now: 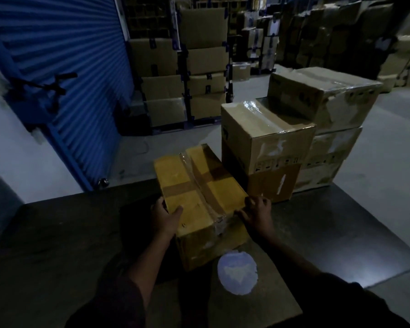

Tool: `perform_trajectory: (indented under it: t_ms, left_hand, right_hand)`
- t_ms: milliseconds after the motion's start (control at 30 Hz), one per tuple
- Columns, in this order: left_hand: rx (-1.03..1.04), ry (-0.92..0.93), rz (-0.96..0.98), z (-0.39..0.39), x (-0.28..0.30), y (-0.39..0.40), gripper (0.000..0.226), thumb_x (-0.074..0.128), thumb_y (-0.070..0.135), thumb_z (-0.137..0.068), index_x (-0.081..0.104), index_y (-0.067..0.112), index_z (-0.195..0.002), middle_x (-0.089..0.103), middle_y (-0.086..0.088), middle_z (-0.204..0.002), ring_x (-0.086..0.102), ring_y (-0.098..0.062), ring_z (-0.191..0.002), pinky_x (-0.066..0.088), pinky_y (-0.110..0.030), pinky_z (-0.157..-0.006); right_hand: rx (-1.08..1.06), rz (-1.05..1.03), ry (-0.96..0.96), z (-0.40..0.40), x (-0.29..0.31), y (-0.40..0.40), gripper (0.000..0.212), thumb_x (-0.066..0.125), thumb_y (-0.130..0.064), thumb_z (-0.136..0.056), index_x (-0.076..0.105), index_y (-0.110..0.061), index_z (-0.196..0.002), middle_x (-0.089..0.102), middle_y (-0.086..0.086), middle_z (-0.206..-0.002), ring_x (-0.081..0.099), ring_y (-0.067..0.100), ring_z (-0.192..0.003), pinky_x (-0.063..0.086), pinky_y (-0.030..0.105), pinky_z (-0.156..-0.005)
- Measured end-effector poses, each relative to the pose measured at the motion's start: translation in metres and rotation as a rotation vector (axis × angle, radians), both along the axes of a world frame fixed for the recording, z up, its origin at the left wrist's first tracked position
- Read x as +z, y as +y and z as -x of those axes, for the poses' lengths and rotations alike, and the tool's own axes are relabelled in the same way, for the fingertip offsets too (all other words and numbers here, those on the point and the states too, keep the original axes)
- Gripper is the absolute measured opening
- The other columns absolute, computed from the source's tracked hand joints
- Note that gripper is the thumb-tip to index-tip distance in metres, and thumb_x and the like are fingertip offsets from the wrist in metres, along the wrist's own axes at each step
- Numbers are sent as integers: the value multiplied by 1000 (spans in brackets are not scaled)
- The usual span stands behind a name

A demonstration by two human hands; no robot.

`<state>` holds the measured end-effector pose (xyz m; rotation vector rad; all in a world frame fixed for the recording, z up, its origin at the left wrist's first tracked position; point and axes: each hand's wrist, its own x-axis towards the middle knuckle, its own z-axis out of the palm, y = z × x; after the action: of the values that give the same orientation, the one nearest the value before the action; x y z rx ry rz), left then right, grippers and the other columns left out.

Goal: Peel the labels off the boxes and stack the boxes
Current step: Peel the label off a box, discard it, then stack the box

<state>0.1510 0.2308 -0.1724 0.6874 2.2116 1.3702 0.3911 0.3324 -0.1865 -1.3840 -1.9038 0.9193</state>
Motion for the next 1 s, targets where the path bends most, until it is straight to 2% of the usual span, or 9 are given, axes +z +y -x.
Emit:
perform_trajectory:
  t_ms: [133, 200, 367, 467, 533, 600, 667, 767, 1000]
  left_hand:
    - [52, -103, -19, -37, -7, -5, 89, 73, 46, -80, 25, 19, -150, 42, -10, -147, 48, -33, -128, 44, -51, -102]
    - [24, -115, -49, -48, -14, -6, 88, 73, 48, -79, 25, 23, -149, 46, -9, -144, 51, -31, -125, 45, -55, -101]
    - [57, -80, -85, -43, -11, 19, 83, 69, 44, -84, 22, 27, -150, 43, -5, -145, 49, -31, -128, 45, -56, -101]
    - [-7, -117, -75, -40, -5, 38, 85, 68, 42, -86, 17, 30, -152, 41, -2, -146, 47, -30, -128, 44, -52, -102]
    - [-75, -128, -44, -36, -5, 46, 90, 70, 41, -85, 14, 28, -154, 40, 0, -147, 47, -28, -128, 44, -48, -103]
    - [-113, -127, -38, -32, -4, 52, 93, 72, 41, -83, 14, 28, -154, 41, -3, -149, 47, -27, -128, 44, -47, -102]
    - [-109, -93, -21, -28, -3, 55, 91, 71, 38, -85, 14, 27, -155, 39, -3, -149, 45, -28, -130, 43, -46, -103]
    - [-61, -14, -19, -27, -3, 62, 89, 71, 35, -86, 16, 25, -155, 36, -6, -152, 42, -29, -133, 41, -46, -105]
    - [26, 220, -5, -36, -7, 70, 79, 70, 36, -86, 30, 15, -150, 36, -9, -152, 40, -29, -136, 39, -47, -108]
  right_hand:
    - [-80, -23, 13, 0, -9, 4, 39, 67, -42, -85, 50, -20, -112, 50, 6, -115, 54, 22, -101, 50, 41, -82]
    - [-76, -18, 14, 5, -13, 5, 41, 64, -44, -87, 51, -18, -116, 54, 4, -111, 54, 22, -101, 49, 39, -81]
    - [-19, 50, 141, 16, -7, 22, 73, 66, -46, -83, 34, -22, -144, 51, 3, -137, 50, 21, -124, 48, 49, -98]
    - [36, 123, 196, 19, -2, 44, 86, 71, -40, -78, 25, -21, -148, 42, 4, -147, 43, 22, -134, 42, 51, -106]
    - [36, 101, 152, 20, 1, 56, 82, 74, -37, -75, 32, -19, -142, 43, 6, -143, 43, 24, -131, 40, 44, -107]
    - [26, 6, 57, 19, 8, 58, 64, 73, -25, -80, 40, -14, -134, 37, 11, -144, 37, 26, -132, 31, 29, -105]
    - [47, -130, -12, 18, 12, 57, 53, 69, -19, -84, 45, -16, -132, 31, 11, -147, 30, 26, -135, 27, 27, -102]
    - [143, -296, -122, 17, 10, 57, 38, 66, -18, -86, 56, -17, -122, 43, 8, -138, 35, 29, -130, 31, 27, -98]
    - [254, -317, -92, 8, 7, 68, 51, 65, -17, -88, 48, -16, -136, 39, 5, -146, 33, 20, -136, 29, 23, -108]
